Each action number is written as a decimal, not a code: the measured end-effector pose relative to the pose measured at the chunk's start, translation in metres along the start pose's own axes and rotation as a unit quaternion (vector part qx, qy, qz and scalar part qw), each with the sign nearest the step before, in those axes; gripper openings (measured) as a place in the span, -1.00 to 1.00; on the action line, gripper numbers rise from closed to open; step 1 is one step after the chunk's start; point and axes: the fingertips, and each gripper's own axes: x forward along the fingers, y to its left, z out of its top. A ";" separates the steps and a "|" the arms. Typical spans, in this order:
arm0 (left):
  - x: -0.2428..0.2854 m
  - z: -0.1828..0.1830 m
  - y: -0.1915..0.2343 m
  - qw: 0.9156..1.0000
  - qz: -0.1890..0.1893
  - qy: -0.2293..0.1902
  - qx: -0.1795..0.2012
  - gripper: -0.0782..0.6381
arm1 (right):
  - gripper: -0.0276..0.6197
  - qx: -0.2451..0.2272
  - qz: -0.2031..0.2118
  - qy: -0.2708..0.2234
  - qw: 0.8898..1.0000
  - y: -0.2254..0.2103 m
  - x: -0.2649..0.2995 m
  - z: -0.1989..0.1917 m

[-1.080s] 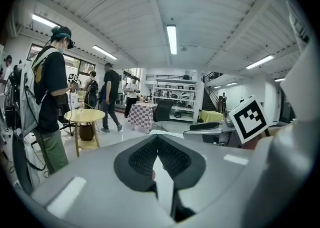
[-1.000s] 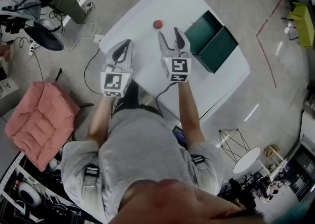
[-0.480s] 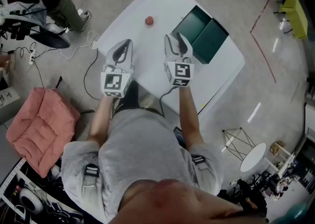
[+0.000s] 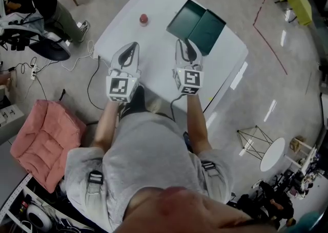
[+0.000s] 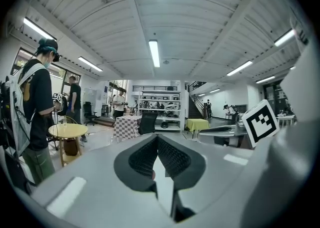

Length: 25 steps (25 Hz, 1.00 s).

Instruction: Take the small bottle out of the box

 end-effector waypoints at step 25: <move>-0.059 -0.016 -0.104 0.998 -0.055 0.004 0.017 -0.75 | -0.86 0.000 -0.053 -0.009 0.999 -0.016 -0.152 -0.034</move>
